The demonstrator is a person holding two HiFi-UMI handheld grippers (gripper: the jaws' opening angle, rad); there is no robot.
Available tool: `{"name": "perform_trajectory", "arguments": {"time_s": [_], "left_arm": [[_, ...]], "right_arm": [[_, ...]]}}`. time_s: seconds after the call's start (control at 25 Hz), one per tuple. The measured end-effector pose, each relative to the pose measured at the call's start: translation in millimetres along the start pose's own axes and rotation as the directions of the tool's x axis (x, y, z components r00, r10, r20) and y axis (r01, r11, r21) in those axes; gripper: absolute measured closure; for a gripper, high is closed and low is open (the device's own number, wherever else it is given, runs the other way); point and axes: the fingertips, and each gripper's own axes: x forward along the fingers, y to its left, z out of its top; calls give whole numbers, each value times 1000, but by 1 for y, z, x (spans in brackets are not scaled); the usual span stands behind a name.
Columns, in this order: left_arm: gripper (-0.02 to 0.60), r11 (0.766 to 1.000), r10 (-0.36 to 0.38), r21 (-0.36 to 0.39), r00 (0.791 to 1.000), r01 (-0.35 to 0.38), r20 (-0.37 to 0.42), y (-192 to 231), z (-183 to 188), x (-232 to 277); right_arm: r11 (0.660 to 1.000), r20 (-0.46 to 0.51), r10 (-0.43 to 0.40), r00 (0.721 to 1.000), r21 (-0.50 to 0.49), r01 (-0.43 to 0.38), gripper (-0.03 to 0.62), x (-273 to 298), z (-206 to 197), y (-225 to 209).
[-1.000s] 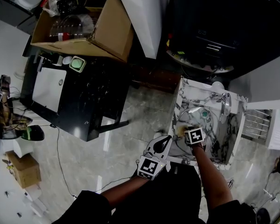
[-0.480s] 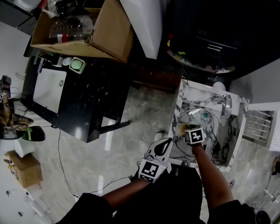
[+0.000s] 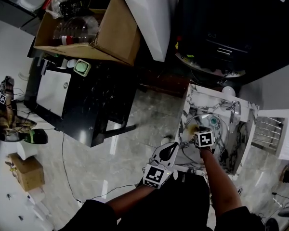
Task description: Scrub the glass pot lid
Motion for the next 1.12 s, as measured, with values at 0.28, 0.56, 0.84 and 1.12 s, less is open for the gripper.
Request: {"name": "perform_trajectory", "arguments": {"time_s": [0.28,0.56,0.84,1.12], "left_arm": [[563,1000,5,-4,1000,-5,0,-4,2,3],[564,1000,-4,18,1000,5,-18,-10,1,7],[563,1000,7,18,1000,-7,-11,-10,3,8],[563,1000,21,13,1000,-21,-13,-12,2,8]], "right_arm": [[1000,40,-9,999,21,8,531,-1,11,-13],[998,61,-33,998,62,30,531,-1,16,-30],[996,70,-52,996,77,46,531,0,18,-38],[993,96,-85,992,88,77,531,-3,19,-56]]}}
